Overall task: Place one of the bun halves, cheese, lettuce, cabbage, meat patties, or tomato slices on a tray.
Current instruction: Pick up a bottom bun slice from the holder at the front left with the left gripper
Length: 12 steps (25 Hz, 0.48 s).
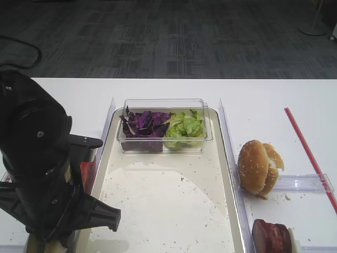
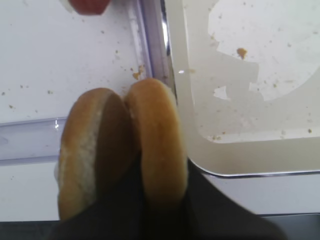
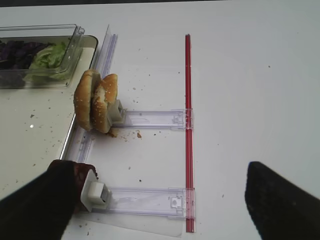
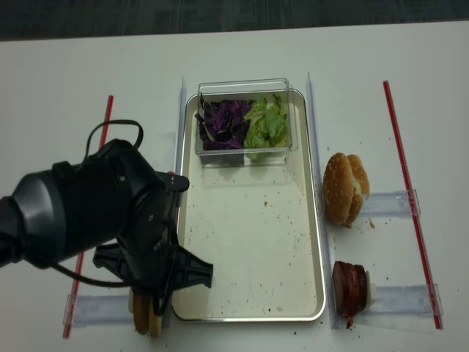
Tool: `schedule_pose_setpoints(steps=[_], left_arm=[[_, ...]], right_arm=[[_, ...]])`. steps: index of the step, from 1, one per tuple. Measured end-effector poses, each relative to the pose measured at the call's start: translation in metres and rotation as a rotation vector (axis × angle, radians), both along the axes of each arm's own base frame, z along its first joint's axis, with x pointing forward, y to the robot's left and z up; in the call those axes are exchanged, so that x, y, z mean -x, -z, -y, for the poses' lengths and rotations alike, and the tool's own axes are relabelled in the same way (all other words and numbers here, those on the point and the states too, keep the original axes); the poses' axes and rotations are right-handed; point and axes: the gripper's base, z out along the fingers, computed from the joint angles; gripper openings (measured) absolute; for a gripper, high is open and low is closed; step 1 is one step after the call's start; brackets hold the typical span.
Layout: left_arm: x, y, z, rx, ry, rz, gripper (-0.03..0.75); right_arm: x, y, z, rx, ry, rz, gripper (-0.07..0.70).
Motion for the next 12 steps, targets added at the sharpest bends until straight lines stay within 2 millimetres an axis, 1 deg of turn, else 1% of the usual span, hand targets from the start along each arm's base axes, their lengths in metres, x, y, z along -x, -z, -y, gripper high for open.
schedule_pose_setpoints(steps=[7, 12], left_arm=[[0.000, -0.001, 0.000, 0.003, 0.000, 0.003, 0.043], [0.004, -0.020, -0.005, 0.045, 0.006, 0.066, 0.043]], right_arm=[[0.000, 0.000, 0.000, 0.000, 0.000, 0.000, 0.692], [0.000, 0.000, 0.000, 0.000, 0.000, 0.000, 0.692]])
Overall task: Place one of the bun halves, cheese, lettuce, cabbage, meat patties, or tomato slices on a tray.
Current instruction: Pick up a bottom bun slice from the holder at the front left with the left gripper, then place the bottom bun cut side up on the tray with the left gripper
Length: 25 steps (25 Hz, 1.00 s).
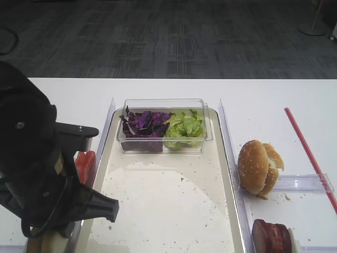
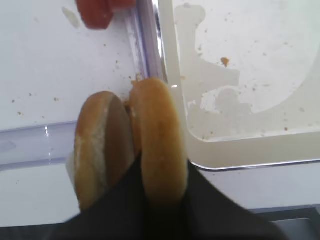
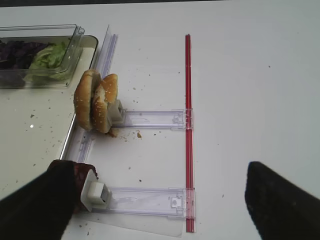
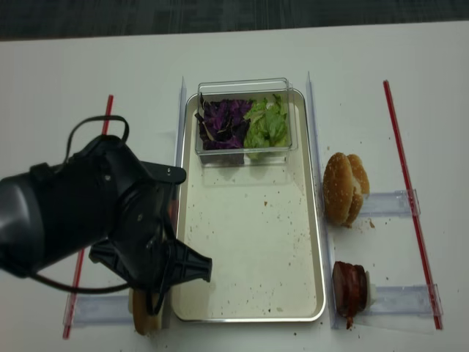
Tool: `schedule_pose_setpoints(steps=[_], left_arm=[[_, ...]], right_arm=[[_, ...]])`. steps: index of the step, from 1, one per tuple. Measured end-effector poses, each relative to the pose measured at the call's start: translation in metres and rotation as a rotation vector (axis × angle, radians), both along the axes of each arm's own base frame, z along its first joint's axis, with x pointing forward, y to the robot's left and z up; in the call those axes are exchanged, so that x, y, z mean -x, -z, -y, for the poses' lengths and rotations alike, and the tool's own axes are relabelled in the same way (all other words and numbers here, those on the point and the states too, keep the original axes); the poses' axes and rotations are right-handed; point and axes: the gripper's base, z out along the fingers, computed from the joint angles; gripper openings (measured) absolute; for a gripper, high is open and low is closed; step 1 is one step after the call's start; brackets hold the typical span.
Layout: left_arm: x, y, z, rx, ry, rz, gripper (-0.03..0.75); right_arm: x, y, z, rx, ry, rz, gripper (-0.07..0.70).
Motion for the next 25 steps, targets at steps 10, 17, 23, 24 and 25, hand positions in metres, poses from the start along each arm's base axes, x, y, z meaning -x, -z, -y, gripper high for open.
schedule_pose_setpoints(steps=[10, 17, 23, 24, 25], left_arm=[[-0.019, -0.038, -0.002, 0.041, -0.005, 0.094, 0.041], [-0.041, -0.051, -0.021, 0.082, -0.056, 0.107, 0.041], [-0.056, -0.047, -0.019, 0.091, -0.044, 0.079, 0.041], [-0.058, -0.045, -0.018, 0.090, -0.041, 0.073, 0.041], [-0.059, -0.046, -0.017, 0.094, -0.041, 0.072, 0.041]], right_arm=[[0.000, 0.000, 0.000, 0.000, 0.000, 0.000, 0.692], [0.000, 0.000, 0.000, 0.000, 0.000, 0.000, 0.692], [0.000, 0.000, 0.000, 0.000, 0.000, 0.000, 0.692], [0.000, 0.000, 0.000, 0.000, 0.000, 0.000, 0.692], [0.000, 0.000, 0.000, 0.002, -0.001, 0.000, 0.692]])
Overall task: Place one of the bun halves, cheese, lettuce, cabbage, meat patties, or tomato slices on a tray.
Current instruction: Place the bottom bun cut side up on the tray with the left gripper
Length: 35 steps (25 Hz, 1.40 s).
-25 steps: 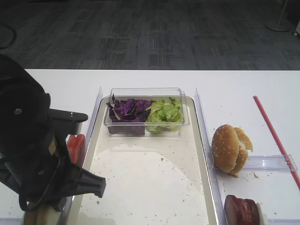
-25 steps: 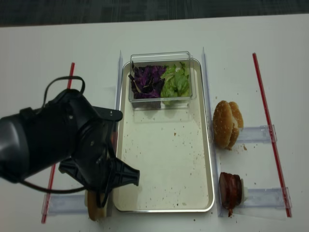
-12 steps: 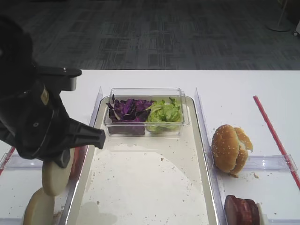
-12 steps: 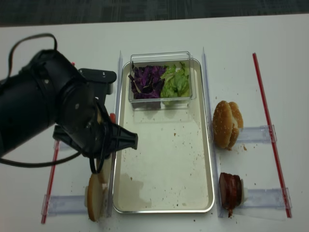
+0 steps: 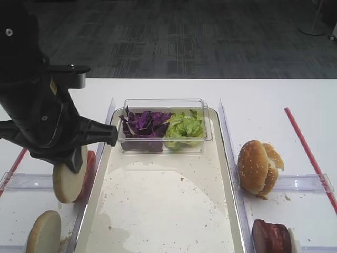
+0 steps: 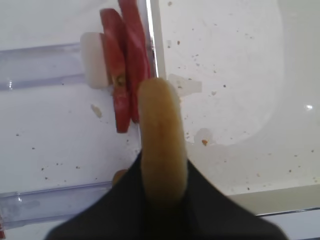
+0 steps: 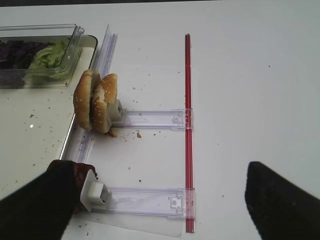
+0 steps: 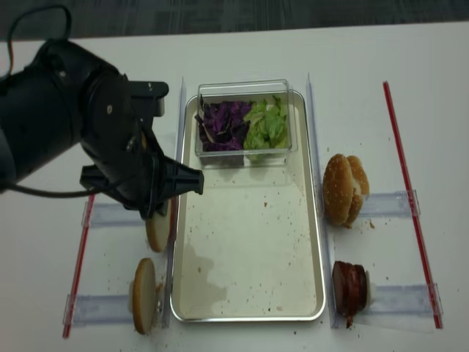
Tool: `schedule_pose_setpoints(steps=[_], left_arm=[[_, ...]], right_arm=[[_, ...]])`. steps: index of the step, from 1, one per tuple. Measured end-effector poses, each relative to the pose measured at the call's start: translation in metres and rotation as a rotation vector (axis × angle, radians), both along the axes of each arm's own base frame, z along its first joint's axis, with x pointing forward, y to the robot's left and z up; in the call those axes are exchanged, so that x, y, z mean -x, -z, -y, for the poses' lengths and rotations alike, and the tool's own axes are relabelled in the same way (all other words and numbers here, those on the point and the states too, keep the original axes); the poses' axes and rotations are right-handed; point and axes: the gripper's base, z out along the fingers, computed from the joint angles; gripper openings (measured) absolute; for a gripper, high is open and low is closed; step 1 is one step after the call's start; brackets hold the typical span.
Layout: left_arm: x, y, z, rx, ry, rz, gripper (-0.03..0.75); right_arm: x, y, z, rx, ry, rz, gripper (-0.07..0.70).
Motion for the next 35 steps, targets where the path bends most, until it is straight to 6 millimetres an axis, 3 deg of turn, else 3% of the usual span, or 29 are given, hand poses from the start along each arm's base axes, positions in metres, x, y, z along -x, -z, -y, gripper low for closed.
schedule_pose_setpoints(steps=[6, 16, 23, 29, 35], left_arm=[[-0.001, -0.001, 0.007, 0.066, 0.050, -0.002, 0.041], [0.005, -0.019, 0.051, 0.562, 0.266, 0.026, 0.041], [0.005, -0.026, 0.062, 0.705, 0.326, 0.056, 0.041], [-0.004, -0.009, 0.066, 0.685, 0.306, 0.032, 0.041], [-0.018, 0.030, 0.073, 0.639, 0.271, -0.060, 0.041]], right_arm=[[0.000, 0.000, 0.000, 0.000, 0.000, 0.000, 0.692], [0.000, 0.000, 0.000, 0.000, 0.000, 0.000, 0.691], [0.000, 0.000, 0.000, 0.001, -0.001, 0.000, 0.692], [0.000, 0.000, 0.000, 0.001, -0.001, 0.000, 0.692], [0.000, 0.000, 0.000, 0.001, -0.001, 0.000, 0.692]])
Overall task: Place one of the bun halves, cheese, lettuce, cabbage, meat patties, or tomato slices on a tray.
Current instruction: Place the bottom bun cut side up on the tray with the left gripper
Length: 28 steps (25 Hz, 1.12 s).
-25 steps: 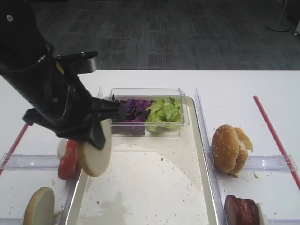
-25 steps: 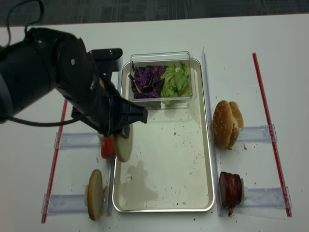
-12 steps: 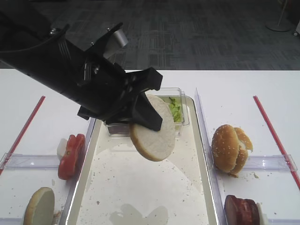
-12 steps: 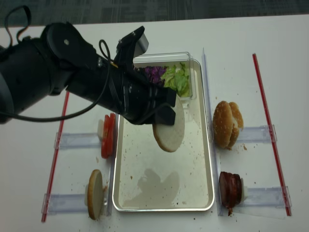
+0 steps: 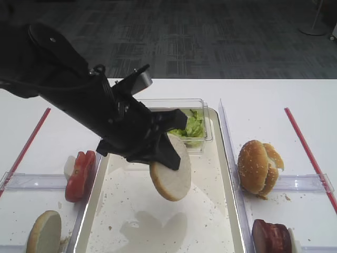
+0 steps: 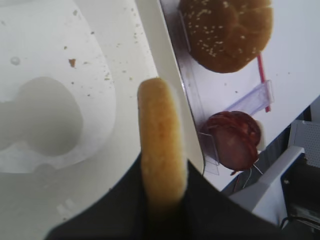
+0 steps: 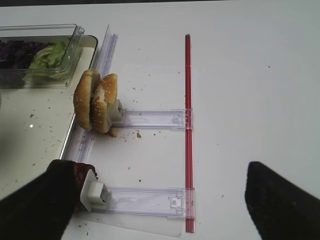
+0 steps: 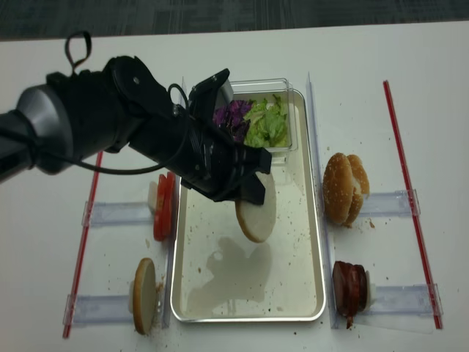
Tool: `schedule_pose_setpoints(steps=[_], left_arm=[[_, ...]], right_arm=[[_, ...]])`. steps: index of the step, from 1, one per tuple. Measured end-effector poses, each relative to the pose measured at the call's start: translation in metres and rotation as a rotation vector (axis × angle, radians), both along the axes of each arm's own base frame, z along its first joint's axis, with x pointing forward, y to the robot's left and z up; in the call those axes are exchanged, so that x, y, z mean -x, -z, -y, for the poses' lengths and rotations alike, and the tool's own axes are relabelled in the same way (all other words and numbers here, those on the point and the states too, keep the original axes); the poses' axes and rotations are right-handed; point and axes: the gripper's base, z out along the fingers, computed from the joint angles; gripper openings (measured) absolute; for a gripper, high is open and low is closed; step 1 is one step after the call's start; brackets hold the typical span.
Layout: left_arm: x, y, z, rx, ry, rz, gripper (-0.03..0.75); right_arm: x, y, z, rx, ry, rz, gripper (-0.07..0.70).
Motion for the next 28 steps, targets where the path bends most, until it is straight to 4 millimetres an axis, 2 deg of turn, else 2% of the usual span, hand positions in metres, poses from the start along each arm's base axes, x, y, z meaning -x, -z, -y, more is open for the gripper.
schedule_pose_setpoints(steps=[6, 21, 24, 28], left_arm=[[-0.008, 0.027, 0.004, -0.041, 0.004, -0.047, 0.041], [-0.013, 0.044, 0.002, -0.069, -0.002, -0.078, 0.050], [-0.017, 0.045, -0.007, -0.091, -0.008, -0.092, 0.146], [-0.019, 0.045, -0.016, -0.099, -0.009, -0.125, 0.455]], right_arm=[[0.000, 0.000, 0.000, 0.000, 0.000, 0.000, 0.692], [0.000, 0.000, 0.000, 0.000, 0.000, 0.000, 0.692], [0.000, 0.000, 0.000, 0.000, 0.000, 0.000, 0.692], [0.000, 0.000, 0.000, 0.000, 0.000, 0.000, 0.692]])
